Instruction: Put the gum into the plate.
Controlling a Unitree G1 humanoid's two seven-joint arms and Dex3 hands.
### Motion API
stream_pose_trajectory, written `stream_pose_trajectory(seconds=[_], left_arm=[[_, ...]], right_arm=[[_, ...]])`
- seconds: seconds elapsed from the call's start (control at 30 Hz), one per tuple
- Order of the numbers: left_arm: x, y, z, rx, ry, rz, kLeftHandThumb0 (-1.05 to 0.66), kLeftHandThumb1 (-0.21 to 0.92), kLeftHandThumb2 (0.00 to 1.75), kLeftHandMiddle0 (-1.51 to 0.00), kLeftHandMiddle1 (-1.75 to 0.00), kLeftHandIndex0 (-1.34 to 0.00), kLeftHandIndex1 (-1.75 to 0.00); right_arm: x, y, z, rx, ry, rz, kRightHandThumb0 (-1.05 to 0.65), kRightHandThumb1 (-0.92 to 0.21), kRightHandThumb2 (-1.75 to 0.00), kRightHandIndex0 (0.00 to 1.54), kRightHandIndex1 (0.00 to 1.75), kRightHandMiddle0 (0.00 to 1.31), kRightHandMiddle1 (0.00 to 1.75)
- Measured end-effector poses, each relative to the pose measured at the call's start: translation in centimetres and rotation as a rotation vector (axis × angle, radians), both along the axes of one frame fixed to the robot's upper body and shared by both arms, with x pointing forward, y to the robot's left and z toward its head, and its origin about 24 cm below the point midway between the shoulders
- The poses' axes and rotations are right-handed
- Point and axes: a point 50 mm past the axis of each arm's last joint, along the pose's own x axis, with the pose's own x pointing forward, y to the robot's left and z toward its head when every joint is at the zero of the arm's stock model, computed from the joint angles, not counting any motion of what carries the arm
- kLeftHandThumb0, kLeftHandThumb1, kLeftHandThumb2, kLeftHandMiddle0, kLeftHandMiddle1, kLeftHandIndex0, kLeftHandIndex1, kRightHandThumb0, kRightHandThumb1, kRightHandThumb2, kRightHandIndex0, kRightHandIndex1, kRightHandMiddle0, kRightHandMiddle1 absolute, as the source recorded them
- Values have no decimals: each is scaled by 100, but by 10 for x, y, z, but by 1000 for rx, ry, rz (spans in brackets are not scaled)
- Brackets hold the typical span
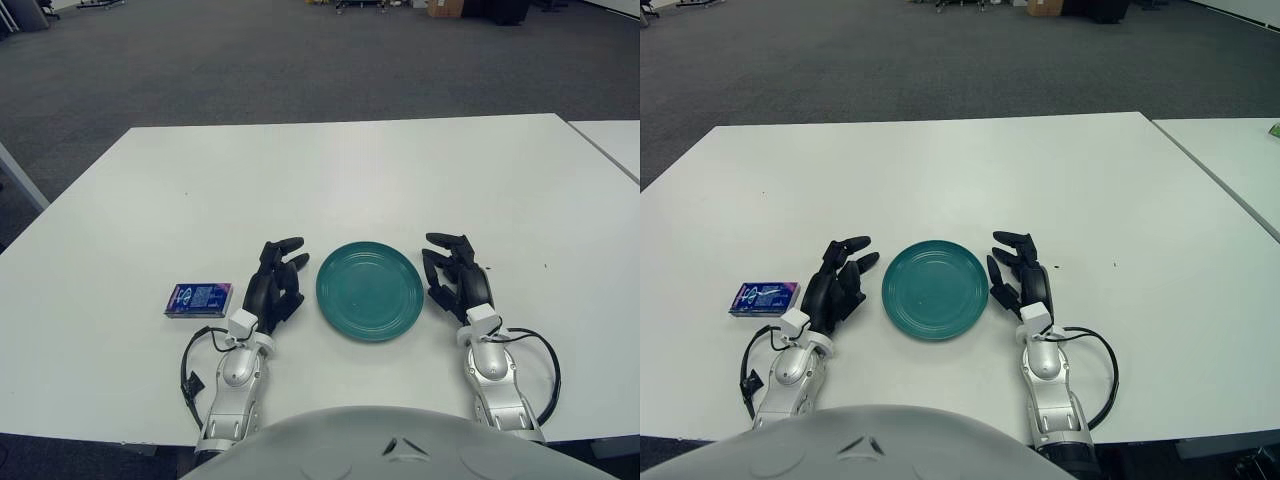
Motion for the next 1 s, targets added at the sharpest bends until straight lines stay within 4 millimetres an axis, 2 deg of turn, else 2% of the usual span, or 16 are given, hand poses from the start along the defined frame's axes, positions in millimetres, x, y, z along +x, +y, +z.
stream_pose_trajectory(seconds=[0.43,0.6,0.7,0.83,1.0], left_arm=[[-2,1,3,15,-4,-12,-78,92,84,-32,-69,-13,-108],[-6,2,26,68,-34,-35,-76,92,84,-32,-68,-10,-107],[-2,6,44,162,-97,-56,-75,92,82,-30,-70,-6,-106],[13,18,74,343,-249,-74,-77,92,79,-30,-79,-3,-107],[27,36,99,602,-413,-82,-77,92,73,-29,-71,-1,-106]], right_arm=[[0,0,0,-4,1,3,-60,-92,-58,49,33,19,104],[0,0,1,-5,-1,1,-60,-92,-58,48,32,19,104],[0,-1,0,-7,4,-1,-60,-92,-58,49,32,19,104],[0,0,0,-8,5,0,-59,-92,-59,50,33,19,104],[1,0,1,-12,4,2,-60,-92,-59,50,32,18,104]])
